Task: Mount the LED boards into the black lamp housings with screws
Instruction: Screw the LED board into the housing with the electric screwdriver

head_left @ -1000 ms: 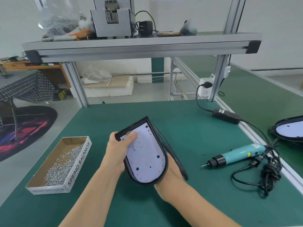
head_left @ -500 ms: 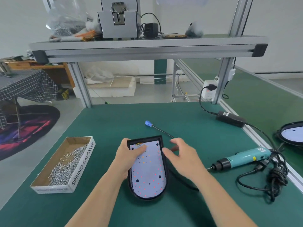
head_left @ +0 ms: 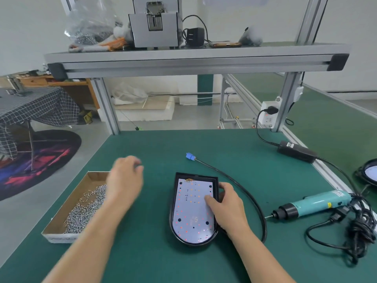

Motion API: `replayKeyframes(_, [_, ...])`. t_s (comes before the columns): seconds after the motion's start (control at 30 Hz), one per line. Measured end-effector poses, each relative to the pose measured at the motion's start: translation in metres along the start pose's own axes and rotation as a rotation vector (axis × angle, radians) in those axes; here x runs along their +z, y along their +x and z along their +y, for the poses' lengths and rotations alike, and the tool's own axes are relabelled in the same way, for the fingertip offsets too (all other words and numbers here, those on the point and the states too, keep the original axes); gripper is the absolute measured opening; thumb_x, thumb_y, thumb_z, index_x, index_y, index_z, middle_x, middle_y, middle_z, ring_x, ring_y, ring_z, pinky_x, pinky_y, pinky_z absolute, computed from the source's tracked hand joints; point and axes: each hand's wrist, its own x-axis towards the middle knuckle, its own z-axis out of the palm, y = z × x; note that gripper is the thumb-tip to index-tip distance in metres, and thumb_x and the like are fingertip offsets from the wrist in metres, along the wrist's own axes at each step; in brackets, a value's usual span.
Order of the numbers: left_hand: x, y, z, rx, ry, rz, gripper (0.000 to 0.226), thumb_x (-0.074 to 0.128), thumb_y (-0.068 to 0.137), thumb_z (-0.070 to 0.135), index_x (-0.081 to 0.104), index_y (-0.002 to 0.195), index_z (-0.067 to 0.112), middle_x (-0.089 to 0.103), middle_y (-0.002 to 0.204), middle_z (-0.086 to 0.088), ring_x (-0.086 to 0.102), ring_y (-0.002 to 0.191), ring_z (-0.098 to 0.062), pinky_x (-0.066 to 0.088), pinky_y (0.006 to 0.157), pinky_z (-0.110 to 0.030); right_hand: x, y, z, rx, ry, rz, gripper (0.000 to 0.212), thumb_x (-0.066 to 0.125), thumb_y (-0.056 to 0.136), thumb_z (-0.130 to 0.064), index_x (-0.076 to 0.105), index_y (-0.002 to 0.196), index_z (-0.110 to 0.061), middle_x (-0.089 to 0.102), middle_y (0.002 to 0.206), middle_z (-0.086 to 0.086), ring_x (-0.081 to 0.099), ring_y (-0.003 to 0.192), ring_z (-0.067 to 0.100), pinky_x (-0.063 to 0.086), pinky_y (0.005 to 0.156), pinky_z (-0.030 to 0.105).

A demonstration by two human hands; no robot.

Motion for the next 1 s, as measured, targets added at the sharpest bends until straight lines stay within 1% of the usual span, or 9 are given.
replayKeyframes(0.07, [-0.037,0.012,-0.039,-0.063,0.204,-0.007,0.015,0.060,0.091,0.010,0.073,0.094,0.015,0.071,0.101,-0.011,0.064,0.086,-0.033,0.054,0.081,-0.042,0.000,0.000,0.001,-0.004,0.021,-0.001,0.033,0.068,0.085,-0.025,0.054,0.115,-0.032,0.067,0.081,-0.011,0.062,0.078,0.004,0.047,0.065,0.026])
replayKeyframes(0.17, [-0.060,0.015,-0.078,-0.105,0.551,-0.295,0.022,0.068,0.091,0.024,0.072,0.113,0.025,0.072,0.113,-0.002,0.067,0.096,-0.024,0.055,0.088,-0.036,0.002,0.001,0.003,0.002,0.050,-0.008,0.035,0.068,0.084,-0.024,0.053,0.114,-0.034,0.067,0.082,-0.011,0.063,0.080,0.005,0.049,0.069,0.028])
replayKeyframes(0.27, [-0.050,0.003,-0.091,-0.038,0.582,-0.429,0.025,0.066,0.092,0.032,0.070,0.115,0.041,0.073,0.107,0.007,0.067,0.095,-0.016,0.054,0.085,-0.029,0.003,0.002,0.003,0.001,0.070,0.003,0.036,0.067,0.083,-0.023,0.053,0.114,-0.034,0.067,0.080,-0.010,0.063,0.078,0.004,0.050,0.069,0.028])
replayKeyframes(0.4, [-0.041,-0.003,-0.103,-0.043,0.417,-0.253,0.031,0.069,0.086,0.014,0.072,0.068,0.040,0.070,0.073,0.013,0.063,0.070,-0.013,0.050,0.061,-0.028,0.004,0.002,0.004,-0.005,0.071,0.004,0.037,0.067,0.082,-0.023,0.052,0.114,-0.034,0.067,0.080,-0.009,0.063,0.078,0.006,0.052,0.073,0.032])
replayKeyframes(0.47, [-0.039,-0.002,-0.110,-0.045,0.355,-0.187,0.033,0.073,0.082,0.010,0.070,0.060,0.034,0.068,0.066,0.012,0.061,0.065,-0.014,0.043,0.058,-0.028,0.004,0.001,0.005,-0.010,0.062,0.004,0.036,0.067,0.082,-0.024,0.052,0.113,-0.035,0.067,0.081,-0.009,0.063,0.080,0.007,0.053,0.077,0.034])
replayKeyframes(0.57, [-0.039,-0.005,-0.113,-0.018,0.362,-0.113,0.028,0.080,0.081,0.012,0.073,0.064,0.032,0.069,0.066,0.008,0.060,0.065,-0.021,0.040,0.061,-0.031,0.004,0.002,0.005,-0.017,0.057,0.008,0.036,0.067,0.082,-0.025,0.052,0.113,-0.035,0.066,0.081,-0.008,0.063,0.079,0.008,0.053,0.076,0.035])
replayKeyframes(0.73, [-0.041,-0.005,-0.115,0.040,0.382,-0.003,0.008,0.080,0.085,0.018,0.082,0.078,0.023,0.077,0.079,0.001,0.067,0.075,-0.031,0.048,0.068,-0.035,0.005,0.003,0.007,-0.020,0.065,0.009,0.035,0.067,0.081,-0.026,0.052,0.111,-0.036,0.065,0.079,-0.007,0.062,0.077,0.008,0.052,0.073,0.033])
replayKeyframes(0.9, [-0.040,-0.008,-0.112,-0.040,0.287,0.025,0.023,0.081,0.083,0.020,0.072,0.064,0.029,0.071,0.068,0.004,0.061,0.067,-0.028,0.043,0.063,-0.034,0.004,0.003,0.007,-0.024,0.061,0.010,0.034,0.068,0.082,-0.026,0.052,0.111,-0.036,0.065,0.079,-0.006,0.062,0.077,0.012,0.053,0.074,0.035])
replayKeyframes(1.0, [-0.039,-0.008,-0.112,-0.104,0.195,0.027,0.033,0.083,0.080,0.023,0.061,0.055,0.023,0.063,0.057,0.002,0.057,0.062,-0.025,0.040,0.057,-0.033,0.005,0.004,0.008,-0.023,0.064,0.010,0.033,0.068,0.082,-0.026,0.053,0.110,-0.036,0.065,0.078,-0.006,0.062,0.076,0.012,0.053,0.073,0.034])
